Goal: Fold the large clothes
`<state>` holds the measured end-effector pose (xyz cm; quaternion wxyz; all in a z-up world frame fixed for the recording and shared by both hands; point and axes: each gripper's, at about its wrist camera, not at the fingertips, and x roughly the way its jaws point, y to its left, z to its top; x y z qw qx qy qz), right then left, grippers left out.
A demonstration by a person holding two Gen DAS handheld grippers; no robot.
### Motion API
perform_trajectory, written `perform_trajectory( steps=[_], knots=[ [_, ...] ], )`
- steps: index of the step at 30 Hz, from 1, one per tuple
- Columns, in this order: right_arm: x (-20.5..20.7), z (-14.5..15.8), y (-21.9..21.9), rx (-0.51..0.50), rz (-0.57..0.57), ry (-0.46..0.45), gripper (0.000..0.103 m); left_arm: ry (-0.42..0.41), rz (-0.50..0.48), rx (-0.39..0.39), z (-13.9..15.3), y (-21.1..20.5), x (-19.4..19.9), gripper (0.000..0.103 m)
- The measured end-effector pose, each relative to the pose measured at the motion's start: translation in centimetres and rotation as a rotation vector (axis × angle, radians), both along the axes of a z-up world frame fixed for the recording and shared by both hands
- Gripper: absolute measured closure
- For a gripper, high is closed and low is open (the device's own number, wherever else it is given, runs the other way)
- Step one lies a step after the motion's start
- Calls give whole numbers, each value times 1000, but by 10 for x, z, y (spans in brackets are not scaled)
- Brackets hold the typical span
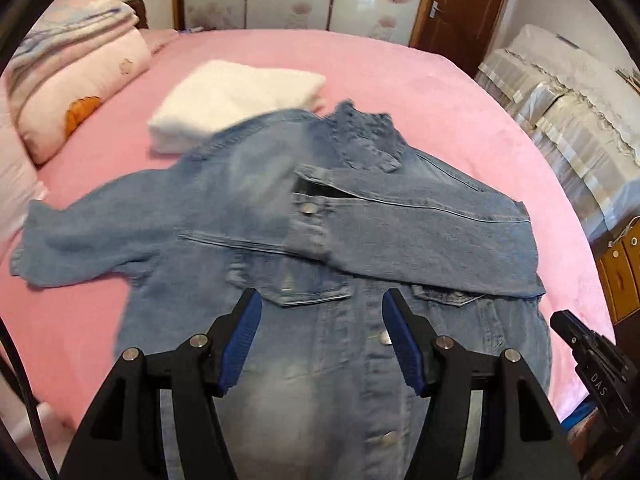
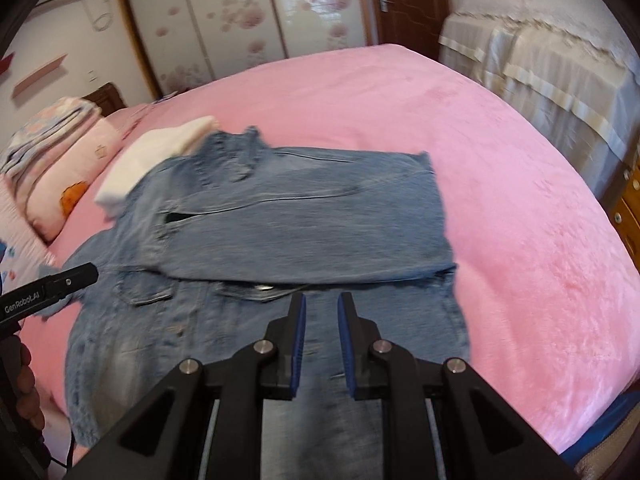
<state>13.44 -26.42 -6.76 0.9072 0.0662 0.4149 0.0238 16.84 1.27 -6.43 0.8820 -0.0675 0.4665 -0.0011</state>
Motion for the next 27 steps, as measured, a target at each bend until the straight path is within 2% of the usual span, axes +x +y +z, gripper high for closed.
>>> perform_trajectory(
  steps=[8,12,14,15,16,20,23,27],
  knots=[
    [-13,26,87,-16,150,-38,87,-10,57,3,31,86,-32,41],
    [-17,35,130,-27,223,-58,87,-15,102,29,45,142,-41,34],
    [-16,38,154,-37,257,-65,82,-4,122,27,49,173,-44,34],
    [-15,40,167,-43,275,-70,75,9,130,18,49,190,-44,34],
    [-13,41,177,-48,287,-74,70,33,152,-4,49,214,-43,34],
    [-5,45,217,-68,344,-83,69,100,262,-92,42,302,-40,34],
    [5,43,247,-89,385,-83,69,152,369,-104,28,371,-37,34],
    [20,39,285,-99,431,-73,69,239,463,-260,-10,446,-29,34]
  ],
)
